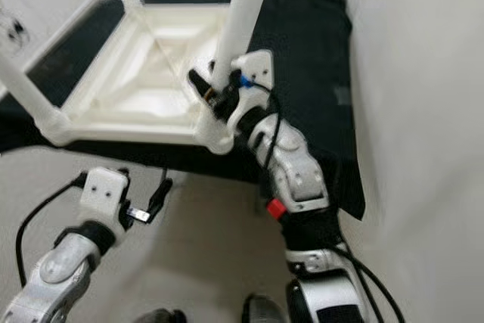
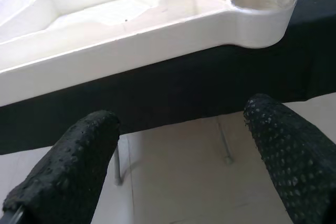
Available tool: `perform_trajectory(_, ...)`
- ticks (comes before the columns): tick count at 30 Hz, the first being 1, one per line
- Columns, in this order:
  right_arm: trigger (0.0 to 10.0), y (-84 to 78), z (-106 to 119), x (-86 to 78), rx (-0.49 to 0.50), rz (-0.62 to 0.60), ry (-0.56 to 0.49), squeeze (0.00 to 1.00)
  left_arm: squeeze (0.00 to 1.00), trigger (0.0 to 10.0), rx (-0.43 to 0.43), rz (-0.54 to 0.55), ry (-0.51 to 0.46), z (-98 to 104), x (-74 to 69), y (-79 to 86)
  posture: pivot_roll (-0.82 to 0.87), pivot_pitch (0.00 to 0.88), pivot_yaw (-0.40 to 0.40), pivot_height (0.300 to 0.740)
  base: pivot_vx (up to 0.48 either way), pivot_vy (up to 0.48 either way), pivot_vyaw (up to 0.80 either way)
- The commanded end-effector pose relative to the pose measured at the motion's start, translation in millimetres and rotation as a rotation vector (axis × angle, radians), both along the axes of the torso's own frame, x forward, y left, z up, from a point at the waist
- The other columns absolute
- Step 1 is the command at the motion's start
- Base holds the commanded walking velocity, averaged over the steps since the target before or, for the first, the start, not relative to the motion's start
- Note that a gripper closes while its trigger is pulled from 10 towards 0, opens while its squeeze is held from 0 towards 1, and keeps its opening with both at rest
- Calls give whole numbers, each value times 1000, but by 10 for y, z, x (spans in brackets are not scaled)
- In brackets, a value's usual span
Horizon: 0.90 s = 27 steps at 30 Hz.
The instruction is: Building children table
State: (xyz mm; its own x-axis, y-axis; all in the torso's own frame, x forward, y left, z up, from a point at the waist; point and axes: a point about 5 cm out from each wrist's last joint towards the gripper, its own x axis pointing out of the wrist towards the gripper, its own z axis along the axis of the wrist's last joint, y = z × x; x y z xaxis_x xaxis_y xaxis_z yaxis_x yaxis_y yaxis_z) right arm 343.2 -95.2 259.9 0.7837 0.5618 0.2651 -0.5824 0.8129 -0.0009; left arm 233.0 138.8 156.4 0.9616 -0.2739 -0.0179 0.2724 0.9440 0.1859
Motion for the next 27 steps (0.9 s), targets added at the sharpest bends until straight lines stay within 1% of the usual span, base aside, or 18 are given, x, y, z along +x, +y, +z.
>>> perform_trajectory(1, 10000, 111, 38, -36, -6, 36, -16, 0, 0, 10000, 22, 39, 13, -28, -21, 116, 29, 205, 27, 740, 0, 480, 0)
perform_trajectory(5, 10000, 116, 38, -40, -7, 37, -17, 0, 0, 10000, 14, 45, 13, -32, -29, 148, 30, 207, 29, 740, 0, 480, 0)
perform_trajectory(8, 10000, 126, 25, -47, -17, 40, -16, 0, 0, 10000, 31, 56, 4, -31, -42, 207, 32, 210, 32, 740, 0, 425, 0)
perform_trajectory(11, 10000, 132, 31, -49, -20, 41, -18, 0, 0, 10000, 51, 49, -9, -22, -54, 227, 32, 215, 35, 740, 0, 0, 0)
perform_trajectory(15, 10000, 135, 55, -33, -16, 37, -25, 0, 0, 10000, 84, 49, 13, -64, -96, 260, 31, 214, 35, 740, 0, 0, 0)
perform_trajectory(17, 10000, 118, 83, -7, -19, 29, -33, 0, 0, 10000, 31, -20, 35, -88, -177, 208, 33, 208, 33, 740, 0, 0, 0)
perform_trajectory(19, 10000, 95, 109, 22, -23, 19, -39, 0, 0, 10000, 27, -59, 54, -112, -244, 161, 34, 208, 29, 740, 0, 0, 0)
perform_trajectory(23, 10000, 64, 137, 76, -55, 1, -57, 0, 0, 10000, 25, -36, 68, -165, -280, 161, 40, 210, 27, 740, 0, 0, 0)
perform_trajectory(27, 10000, 32, 210, 173, -95, -1, -90, 0, 0, 10000, -38, -6, 57, -180, -251, 181, 45, 218, 21, 740, 0, 0, 0)
